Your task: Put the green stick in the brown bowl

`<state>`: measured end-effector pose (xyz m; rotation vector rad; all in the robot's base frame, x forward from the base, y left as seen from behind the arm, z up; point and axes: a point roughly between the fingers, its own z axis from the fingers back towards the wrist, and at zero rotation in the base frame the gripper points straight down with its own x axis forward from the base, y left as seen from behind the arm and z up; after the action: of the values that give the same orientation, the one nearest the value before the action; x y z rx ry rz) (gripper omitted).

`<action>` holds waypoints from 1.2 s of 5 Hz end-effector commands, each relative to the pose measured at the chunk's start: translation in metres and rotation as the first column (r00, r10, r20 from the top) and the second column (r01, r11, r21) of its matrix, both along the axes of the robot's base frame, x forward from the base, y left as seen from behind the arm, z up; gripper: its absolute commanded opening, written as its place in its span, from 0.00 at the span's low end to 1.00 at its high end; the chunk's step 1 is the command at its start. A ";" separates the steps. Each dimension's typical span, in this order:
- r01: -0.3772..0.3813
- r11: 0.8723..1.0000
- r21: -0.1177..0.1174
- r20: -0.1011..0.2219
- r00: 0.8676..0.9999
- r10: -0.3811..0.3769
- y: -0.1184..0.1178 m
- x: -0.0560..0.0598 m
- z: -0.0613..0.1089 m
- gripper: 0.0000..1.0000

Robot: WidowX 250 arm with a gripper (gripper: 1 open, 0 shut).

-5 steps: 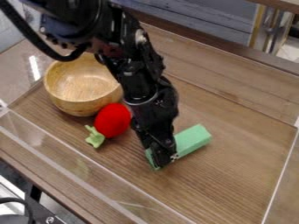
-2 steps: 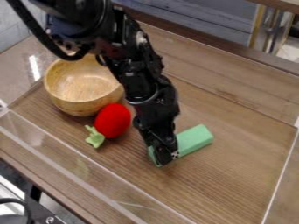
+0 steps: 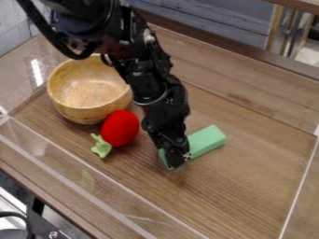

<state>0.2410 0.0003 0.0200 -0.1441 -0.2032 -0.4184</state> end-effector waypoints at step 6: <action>-0.036 0.999 0.007 -0.011 0.999 0.037 0.039 0.017 0.012 0.00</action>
<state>0.2510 0.0341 0.0240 -0.1550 -0.1618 -0.3788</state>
